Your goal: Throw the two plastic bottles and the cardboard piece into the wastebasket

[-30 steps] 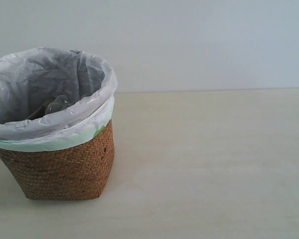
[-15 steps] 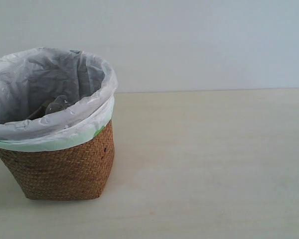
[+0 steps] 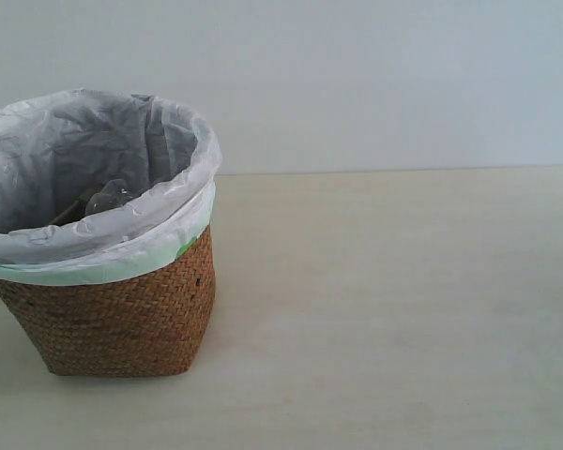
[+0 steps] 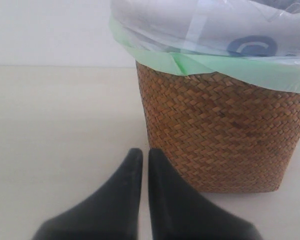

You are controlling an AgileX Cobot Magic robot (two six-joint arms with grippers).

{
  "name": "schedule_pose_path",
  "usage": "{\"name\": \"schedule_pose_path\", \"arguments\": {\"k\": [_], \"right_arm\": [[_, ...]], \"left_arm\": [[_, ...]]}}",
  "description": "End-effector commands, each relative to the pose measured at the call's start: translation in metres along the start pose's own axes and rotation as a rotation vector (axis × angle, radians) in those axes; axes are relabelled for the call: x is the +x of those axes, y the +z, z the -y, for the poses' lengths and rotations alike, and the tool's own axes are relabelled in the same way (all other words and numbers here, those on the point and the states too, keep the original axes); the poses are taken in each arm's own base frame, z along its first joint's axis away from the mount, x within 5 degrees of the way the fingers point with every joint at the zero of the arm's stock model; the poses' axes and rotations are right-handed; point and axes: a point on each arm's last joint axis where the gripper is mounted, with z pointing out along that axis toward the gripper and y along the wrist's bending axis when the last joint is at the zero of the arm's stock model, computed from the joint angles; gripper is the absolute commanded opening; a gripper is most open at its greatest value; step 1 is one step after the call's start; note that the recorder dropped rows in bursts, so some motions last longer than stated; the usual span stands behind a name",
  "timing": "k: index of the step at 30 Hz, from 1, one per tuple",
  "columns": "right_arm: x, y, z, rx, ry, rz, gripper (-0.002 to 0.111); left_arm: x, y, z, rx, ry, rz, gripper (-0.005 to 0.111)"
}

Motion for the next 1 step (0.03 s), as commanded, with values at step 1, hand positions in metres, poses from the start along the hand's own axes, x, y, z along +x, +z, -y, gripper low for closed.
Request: {"name": "schedule_pose_path", "arguments": {"k": [1], "right_arm": [[-0.0005, -0.0002, 0.0004, 0.007, -0.002, 0.009, 0.001]], "left_arm": [[0.0008, 0.0001, -0.0002, -0.004, -0.001, 0.003, 0.004]]}}
